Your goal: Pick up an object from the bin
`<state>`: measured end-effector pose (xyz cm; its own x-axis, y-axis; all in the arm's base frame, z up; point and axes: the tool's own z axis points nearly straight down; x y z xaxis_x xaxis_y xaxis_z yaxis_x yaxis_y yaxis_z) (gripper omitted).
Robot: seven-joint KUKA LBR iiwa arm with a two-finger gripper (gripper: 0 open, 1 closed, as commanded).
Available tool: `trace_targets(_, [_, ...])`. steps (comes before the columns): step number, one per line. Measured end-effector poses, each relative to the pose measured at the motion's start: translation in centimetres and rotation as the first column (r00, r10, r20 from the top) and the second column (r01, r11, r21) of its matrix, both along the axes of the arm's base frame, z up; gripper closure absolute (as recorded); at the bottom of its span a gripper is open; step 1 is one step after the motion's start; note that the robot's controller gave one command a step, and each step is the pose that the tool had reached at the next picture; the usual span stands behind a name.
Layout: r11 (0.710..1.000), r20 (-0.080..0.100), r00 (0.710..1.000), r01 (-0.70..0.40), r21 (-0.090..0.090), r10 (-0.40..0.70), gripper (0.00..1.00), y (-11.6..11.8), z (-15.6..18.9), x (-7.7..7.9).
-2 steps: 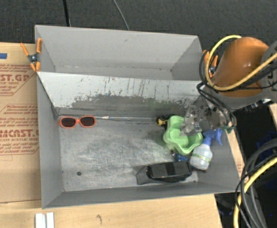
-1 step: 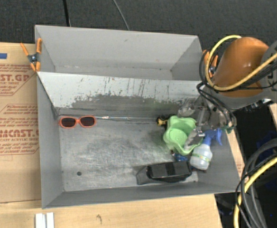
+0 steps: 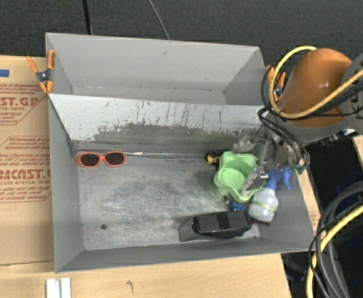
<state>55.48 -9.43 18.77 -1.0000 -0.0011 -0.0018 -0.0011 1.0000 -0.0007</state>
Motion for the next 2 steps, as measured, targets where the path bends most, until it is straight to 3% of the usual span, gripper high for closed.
trace_targets(1, [0.998,0.006,0.998,-0.066,-0.002,0.066,0.00,1.9,-4.6,1.1])
trace_targets(2, [0.924,-0.011,0.925,-0.380,0.042,0.381,1.00,1.4,-11.3,2.8])
